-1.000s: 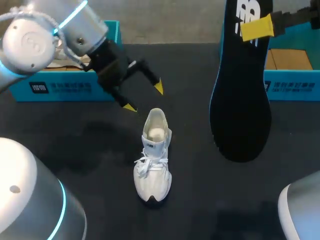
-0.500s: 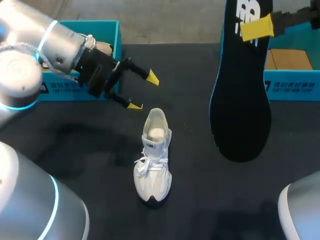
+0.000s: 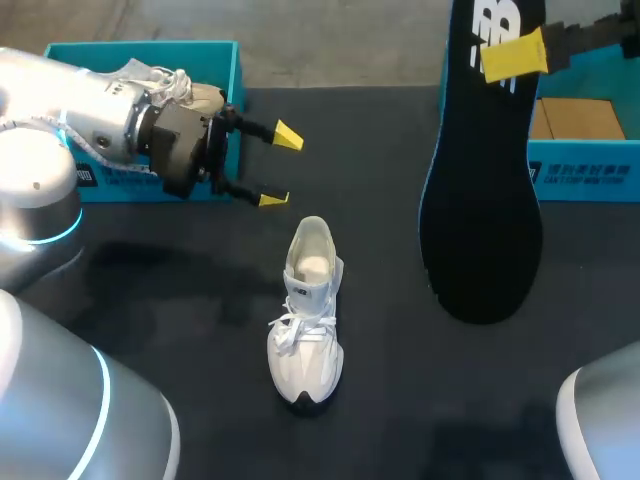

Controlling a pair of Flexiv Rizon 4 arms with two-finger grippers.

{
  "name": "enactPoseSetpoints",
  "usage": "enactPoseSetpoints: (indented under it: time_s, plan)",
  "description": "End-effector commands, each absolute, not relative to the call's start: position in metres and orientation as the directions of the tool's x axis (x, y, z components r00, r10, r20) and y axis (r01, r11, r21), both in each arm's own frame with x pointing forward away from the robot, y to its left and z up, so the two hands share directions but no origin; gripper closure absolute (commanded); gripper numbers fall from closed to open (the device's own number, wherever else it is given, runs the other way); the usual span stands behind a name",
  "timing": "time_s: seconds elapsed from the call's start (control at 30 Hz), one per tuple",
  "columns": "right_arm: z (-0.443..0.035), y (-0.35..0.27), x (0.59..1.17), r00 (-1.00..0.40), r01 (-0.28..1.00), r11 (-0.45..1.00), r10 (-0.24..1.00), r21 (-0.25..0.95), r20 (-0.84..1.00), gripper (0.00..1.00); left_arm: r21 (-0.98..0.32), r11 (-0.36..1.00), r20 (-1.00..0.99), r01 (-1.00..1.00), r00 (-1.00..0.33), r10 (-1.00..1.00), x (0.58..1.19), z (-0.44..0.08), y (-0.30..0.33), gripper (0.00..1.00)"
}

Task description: Take the shoe out of the shoebox, open the shoe tongue, remove and reinsert the insole, then place the shoe into the shoebox

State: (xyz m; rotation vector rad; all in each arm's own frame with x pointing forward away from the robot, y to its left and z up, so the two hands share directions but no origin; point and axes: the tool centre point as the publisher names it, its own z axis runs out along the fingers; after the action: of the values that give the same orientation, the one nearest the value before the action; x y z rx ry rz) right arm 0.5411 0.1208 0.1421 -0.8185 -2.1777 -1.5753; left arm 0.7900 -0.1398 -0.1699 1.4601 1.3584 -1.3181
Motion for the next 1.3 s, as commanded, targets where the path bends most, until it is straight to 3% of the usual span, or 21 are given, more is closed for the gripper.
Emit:
enactPoseSetpoints:
  time_s: [0.03, 0.47, 1.2, 1.3]
  plan:
    - [0.145, 0.122, 0.543, -0.779, 0.624, 0.228, 0.258, 0.747, 0.571, 1.0, -0.105, -0.188, -0.982, 0.977, -0.072, 0.175, 0.797, -0.173, -0.139, 0.0]
    - [0.145, 0.122, 0.543, -0.779, 0.624, 0.228, 0.258, 0.747, 0.571, 1.0, 0.005, -0.159, -1.0, 0.987, 0.01, 0.029, 0.812, -0.171, -0.144, 0.0]
    - [0.145, 0.122, 0.543, -0.779, 0.624, 0.228, 0.258, 0.747, 0.571, 1.0, 0.005, -0.159, -1.0, 0.987, 0.01, 0.029, 0.812, -0.171, -0.144, 0.0]
    - [0.138, 0.133, 0.568, -0.733, 0.68, 0.261, 0.241, 0.685, 0.636, 1.0, 0.005, -0.159, -1.0, 0.987, 0.01, 0.029, 0.812, -0.171, -0.144, 0.0]
